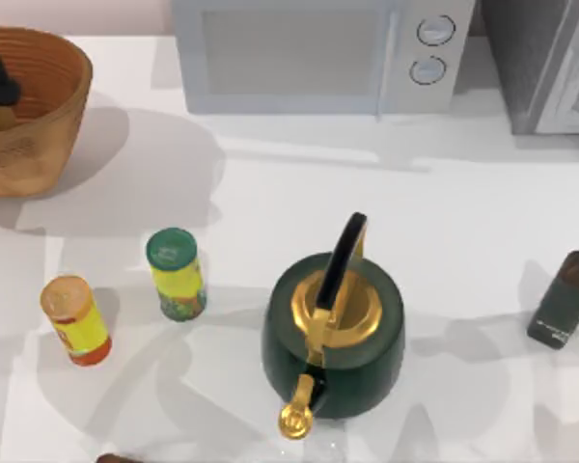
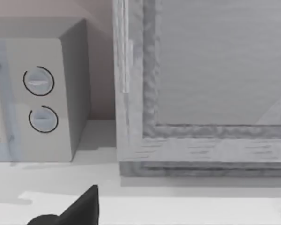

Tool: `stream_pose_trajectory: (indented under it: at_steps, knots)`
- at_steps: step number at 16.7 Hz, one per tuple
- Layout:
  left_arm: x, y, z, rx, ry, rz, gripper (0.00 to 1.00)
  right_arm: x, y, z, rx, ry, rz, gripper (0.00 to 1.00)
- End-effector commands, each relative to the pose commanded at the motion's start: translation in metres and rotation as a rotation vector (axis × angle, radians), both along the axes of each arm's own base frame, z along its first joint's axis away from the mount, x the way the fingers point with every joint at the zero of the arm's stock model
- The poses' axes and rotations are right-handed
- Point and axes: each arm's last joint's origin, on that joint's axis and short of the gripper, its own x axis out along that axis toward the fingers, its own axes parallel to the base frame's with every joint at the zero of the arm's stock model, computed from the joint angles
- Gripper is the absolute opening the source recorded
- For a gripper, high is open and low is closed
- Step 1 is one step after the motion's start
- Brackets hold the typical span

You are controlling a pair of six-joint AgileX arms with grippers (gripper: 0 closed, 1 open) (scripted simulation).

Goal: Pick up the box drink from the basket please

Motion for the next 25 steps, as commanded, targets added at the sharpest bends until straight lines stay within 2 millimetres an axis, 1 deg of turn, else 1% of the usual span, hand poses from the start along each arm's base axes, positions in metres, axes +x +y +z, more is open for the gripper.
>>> stream_pose_trajectory:
  at_steps: [8,9,16,17,19,21,23,25]
  knots:
    - [0.0,0.0,0.0,0.0,0.0,0.0,0.02,0.0,0.0,0.0,0.0,0.0,0.0,1.0]
    - [0.0,0.0,0.0,0.0,0.0,0.0,0.0,0.0,0.0,0.0,0.0,0.0,0.0,1.0]
    - [0.0,0.0,0.0,0.0,0.0,0.0,0.0,0.0,0.0,0.0,0.0,0.0,0.0,1.0]
    - [-0.001,0.002,0.008,0.006,-0.021,0.006,0.0,0.0,0.0,0.0,0.0,0.0,0.0,1.0]
    - [-0.001,0.002,0.011,0.006,-0.02,0.005,0.0,0.0,0.0,0.0,0.0,0.0,0.0,1.0]
    - [0.002,0.002,0.021,0.005,-0.018,0.002,0.0,0.0,0.0,0.0,0.0,0.0,0.0,1.0]
    - [0.006,0.001,0.038,0.005,-0.016,0.0,0.0,0.0,0.0,0.0,0.0,0.0,0.0,1.0]
    - [0.009,0.001,0.061,0.005,-0.017,-0.002,0.0,0.0,0.0,0.0,0.0,0.0,0.0,1.0]
